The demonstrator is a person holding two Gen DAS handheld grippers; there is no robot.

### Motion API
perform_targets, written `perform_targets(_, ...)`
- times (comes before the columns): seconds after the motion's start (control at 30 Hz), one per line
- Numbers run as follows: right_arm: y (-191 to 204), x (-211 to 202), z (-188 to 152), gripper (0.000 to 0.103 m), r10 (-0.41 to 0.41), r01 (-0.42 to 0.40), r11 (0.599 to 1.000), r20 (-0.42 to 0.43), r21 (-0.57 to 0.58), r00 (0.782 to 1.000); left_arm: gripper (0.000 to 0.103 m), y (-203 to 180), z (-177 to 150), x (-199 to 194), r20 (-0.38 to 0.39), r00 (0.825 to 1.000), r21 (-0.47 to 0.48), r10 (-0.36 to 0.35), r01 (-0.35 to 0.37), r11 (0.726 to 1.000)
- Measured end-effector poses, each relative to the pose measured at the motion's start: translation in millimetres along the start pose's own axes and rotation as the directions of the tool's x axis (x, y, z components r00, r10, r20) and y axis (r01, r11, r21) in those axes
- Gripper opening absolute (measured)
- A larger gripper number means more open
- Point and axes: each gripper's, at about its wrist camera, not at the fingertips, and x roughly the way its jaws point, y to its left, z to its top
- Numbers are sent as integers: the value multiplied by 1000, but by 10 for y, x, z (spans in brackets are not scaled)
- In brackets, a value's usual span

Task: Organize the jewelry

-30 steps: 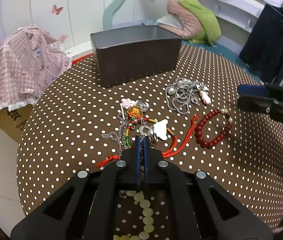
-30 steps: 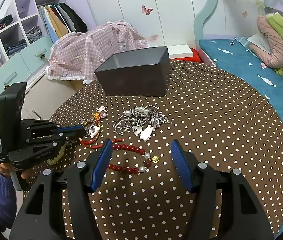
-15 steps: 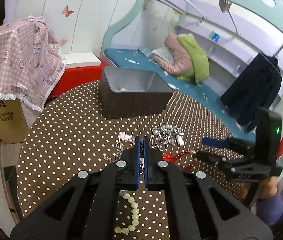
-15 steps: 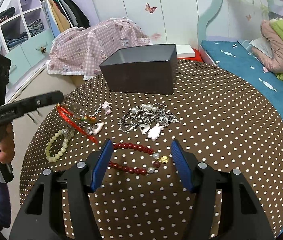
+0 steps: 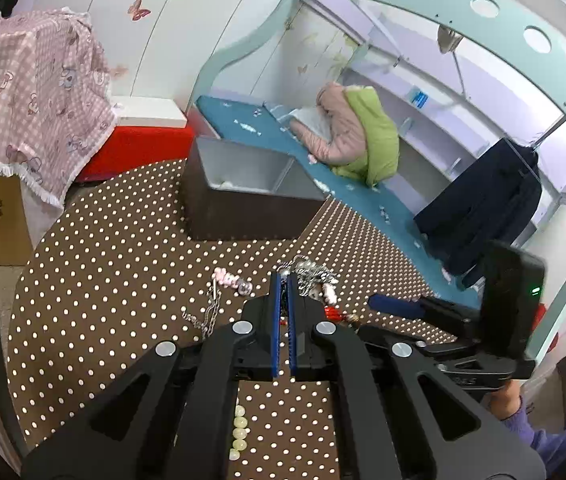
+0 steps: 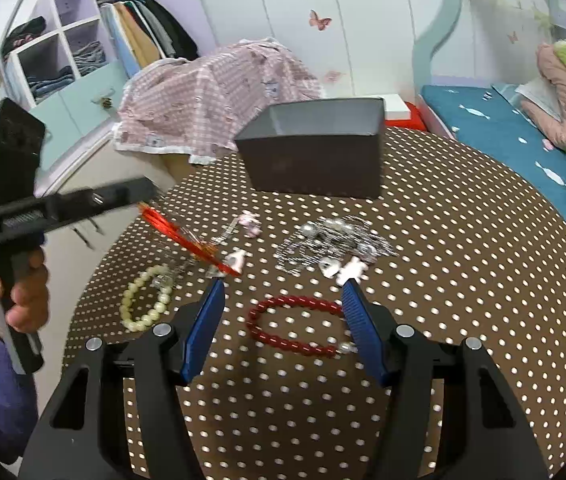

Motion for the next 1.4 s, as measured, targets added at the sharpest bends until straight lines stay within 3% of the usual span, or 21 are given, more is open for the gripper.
perform_targets(0.23, 312, 188, 103, 55, 28, -27, 994, 9, -107, 1000, 3, -18, -40, 64, -18, 999, -12, -36, 36, 999)
perform_targets(0.4, 391, 278, 191, 3, 28, -27, 989, 7, -143, 1000, 3, 2, -59, 63, -15, 999, -18, -36, 36, 999)
perform_targets(0.8, 304, 29, 181, 2, -43, 51, 990, 57, -134, 997, 3, 153, -145, 67, -31, 998, -64, -54, 52, 997)
perform_targets(0.93, 325, -145, 217, 2, -59, 72, 987, 94, -147, 994, 5, 88, -234, 129, -92, 992, -38, -86, 83, 996)
perform_targets(1.03, 292, -266, 236, 2, -78, 94, 985, 116, -144, 990, 22, 0, -354, 232, -163, 984, 20, -69, 73, 997)
perform_targets(1.17, 208, -383, 232, 2, -100, 118, 984, 139, -131, 985, 33, -86, -497, 332, -217, 976, 87, -17, 37, 996)
perform_targets(1.23, 188, -432, 232, 2, -102, 120, 985, 147, -123, 984, 45, -144, -530, 352, -217, 976, 112, -7, 32, 993)
perform_targets(1.4, 221, -495, 259, 2, -84, 104, 986, 153, -131, 985, 60, -303, -568, 456, -178, 981, 212, 80, -41, 976)
